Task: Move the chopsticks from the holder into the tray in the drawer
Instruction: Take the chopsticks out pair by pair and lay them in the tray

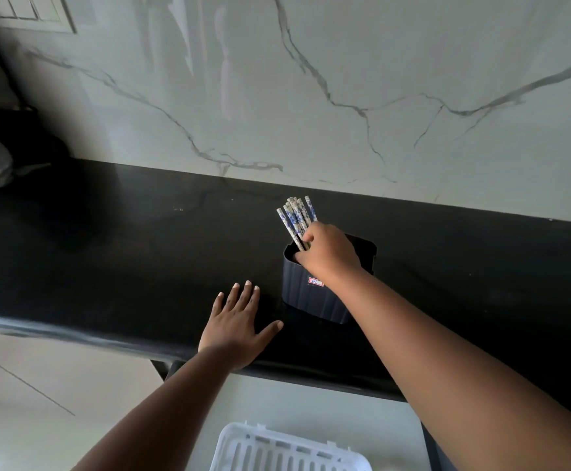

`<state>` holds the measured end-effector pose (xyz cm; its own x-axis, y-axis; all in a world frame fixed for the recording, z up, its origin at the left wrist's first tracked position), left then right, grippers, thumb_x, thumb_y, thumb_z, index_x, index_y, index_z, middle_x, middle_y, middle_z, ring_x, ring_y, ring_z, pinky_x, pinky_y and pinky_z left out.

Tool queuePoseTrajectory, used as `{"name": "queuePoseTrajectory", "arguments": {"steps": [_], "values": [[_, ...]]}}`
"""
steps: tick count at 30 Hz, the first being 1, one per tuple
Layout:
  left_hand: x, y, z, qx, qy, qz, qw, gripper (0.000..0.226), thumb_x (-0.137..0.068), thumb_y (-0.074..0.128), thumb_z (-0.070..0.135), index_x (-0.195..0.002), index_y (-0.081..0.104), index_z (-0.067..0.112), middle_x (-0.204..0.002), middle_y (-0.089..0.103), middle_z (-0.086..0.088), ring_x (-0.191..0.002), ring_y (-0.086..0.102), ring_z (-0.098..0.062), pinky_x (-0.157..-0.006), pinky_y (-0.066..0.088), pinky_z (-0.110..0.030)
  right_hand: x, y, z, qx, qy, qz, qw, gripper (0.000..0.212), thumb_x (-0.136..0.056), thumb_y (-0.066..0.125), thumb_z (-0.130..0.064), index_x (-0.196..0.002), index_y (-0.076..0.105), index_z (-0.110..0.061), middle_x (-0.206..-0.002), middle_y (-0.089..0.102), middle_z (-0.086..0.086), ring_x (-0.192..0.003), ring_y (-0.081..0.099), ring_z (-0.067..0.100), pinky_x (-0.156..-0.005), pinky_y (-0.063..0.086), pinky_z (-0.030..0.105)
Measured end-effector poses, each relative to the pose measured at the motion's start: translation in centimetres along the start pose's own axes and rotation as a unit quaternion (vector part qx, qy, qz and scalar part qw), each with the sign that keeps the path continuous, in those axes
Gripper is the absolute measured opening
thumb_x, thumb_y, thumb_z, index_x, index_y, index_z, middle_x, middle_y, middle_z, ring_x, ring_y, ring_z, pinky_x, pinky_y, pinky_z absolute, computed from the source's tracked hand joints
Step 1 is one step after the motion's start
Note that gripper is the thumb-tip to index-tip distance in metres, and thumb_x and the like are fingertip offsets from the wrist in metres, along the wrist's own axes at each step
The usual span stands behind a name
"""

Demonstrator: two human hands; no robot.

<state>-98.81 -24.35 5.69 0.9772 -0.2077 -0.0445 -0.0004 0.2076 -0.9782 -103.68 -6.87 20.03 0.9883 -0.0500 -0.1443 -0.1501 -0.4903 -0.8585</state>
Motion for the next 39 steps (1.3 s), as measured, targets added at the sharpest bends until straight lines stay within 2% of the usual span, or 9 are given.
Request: {"name": "queuePoseTrajectory", "arguments": {"steps": [4,11,15,18,24,31,34,36,39], "values": [[0.0,0.0,0.0,0.004,0.002,0.003,1.000,0.097,-0.078,0.004,0.083,-0.154,0.002,0.022,-0.161,-0.007,0.005,-0.146,-0.016,-0.013,-0.118,-0.011,-0.037,0.1,0.1,-0.1,0.016,0.005,-0.005,1.000,0.024,-0.080,0.068,-0.017,-0.100,0.055,-0.012,-0.084,0.056,0.001,-0.074,0.054,0.024,-0.058,0.039,0.030],[-0.1,0.1,-0.1,0.003,0.002,0.006,1.000,0.098,-0.077,0.001,0.084,-0.154,0.002,0.024,-0.161,-0.007,0.005,-0.145,-0.017,-0.013,-0.118,-0.012,-0.038,-0.1,0.3,0.1,0.024,-0.007,-0.014,1.000,0.029,-0.081,0.068,-0.024,-0.106,0.056,-0.017,-0.086,0.059,0.001,-0.078,0.059,0.025,-0.062,0.044,0.032],[-0.1,0.2,-0.1,0.003,-0.001,0.008,1.000,0.098,-0.077,0.001,0.084,-0.154,0.003,0.024,-0.161,-0.006,0.004,-0.145,-0.017,-0.013,-0.118,-0.012,-0.038,-0.2,0.3,0.3,0.025,0.013,-0.022,0.999,0.016,-0.080,0.067,-0.028,-0.079,0.059,-0.014,-0.072,0.061,0.004,-0.070,0.062,0.027,-0.056,0.041,0.030],[-0.2,0.2,-0.1,0.004,-0.001,0.008,1.000,0.097,-0.077,0.002,0.084,-0.154,0.003,0.024,-0.161,-0.006,0.004,-0.146,-0.016,-0.013,-0.118,-0.012,-0.038,-0.2,0.4,0.4,0.022,0.032,-0.038,0.999,0.030,-0.080,0.067,-0.029,-0.060,0.048,-0.017,-0.057,0.052,0.000,-0.056,0.053,0.023,-0.045,0.031,0.026],[-0.2,0.2,-0.1,0.011,-0.003,0.014,1.000,0.097,-0.077,0.003,0.084,-0.154,0.005,0.024,-0.161,-0.005,0.005,-0.145,-0.015,-0.012,-0.117,-0.011,-0.038,0.2,0.2,0.3,0.043,0.034,-0.035,0.998,0.045,-0.082,0.062,-0.023,-0.051,0.031,-0.017,-0.047,0.034,-0.003,-0.041,0.033,0.016,-0.040,0.020,0.026],[0.1,0.2,-0.1,0.002,0.001,-0.023,1.000,0.094,-0.080,0.003,0.081,-0.153,-0.002,0.022,-0.159,-0.012,0.004,-0.145,-0.018,-0.015,-0.117,-0.012,-0.039,0.9,-4.4,-0.5,-0.052,0.006,0.028,0.998,0.045,-0.082,0.070,-0.029,-0.050,0.043,-0.012,-0.045,0.043,-0.001,-0.042,0.040,0.018,-0.046,0.030,0.027],[0.4,-0.8,0.3,0.049,-0.011,-0.050,0.997,0.084,-0.089,0.017,0.072,-0.154,0.000,0.021,-0.161,-0.010,0.001,-0.146,-0.017,-0.015,-0.118,-0.010,-0.041,1.2,-9.0,-1.9,-0.143,-0.032,0.070,0.987,0.033,-0.084,0.071,-0.030,-0.071,0.065,0.000,-0.063,0.066,0.015,-0.059,0.063,0.033,-0.059,0.055,0.039],[0.6,-3.1,0.8,0.123,0.006,0.007,0.992,0.078,-0.093,0.031,0.064,-0.154,0.005,0.023,-0.162,-0.003,0.002,-0.146,-0.013,-0.015,-0.118,-0.008,-0.044,1.4,-12.2,-2.9,-0.204,-0.050,0.087,0.974,0.022,-0.084,0.072,-0.028,-0.080,0.073,-0.007,-0.076,0.072,0.017,-0.074,0.071,0.032,-0.070,0.061,0.044],[0.8,-9.9,2.2,0.105,0.147,0.185,0.966,0.070,-0.093,0.039,0.056,-0.152,0.014,0.027,-0.160,0.014,0.001,-0.148,0.007,-0.018,-0.119,0.005,-0.043,1.9,-15.8,-4.5,-0.298,-0.054,0.093,0.948,0.009,-0.083,0.075,-0.022,-0.077,0.073,-0.015,-0.076,0.073,0.010,-0.073,0.073,0.022,-0.062,0.061,0.027]]}}
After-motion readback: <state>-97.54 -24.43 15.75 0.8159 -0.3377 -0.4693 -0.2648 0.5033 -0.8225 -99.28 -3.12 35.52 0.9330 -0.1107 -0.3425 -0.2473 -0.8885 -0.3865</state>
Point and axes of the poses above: each hand's wrist, its own x-axis away from the middle knuckle, its own y-axis out of the palm, z = x × y, the point moved 3 cm from there along -x, towards the middle knuckle
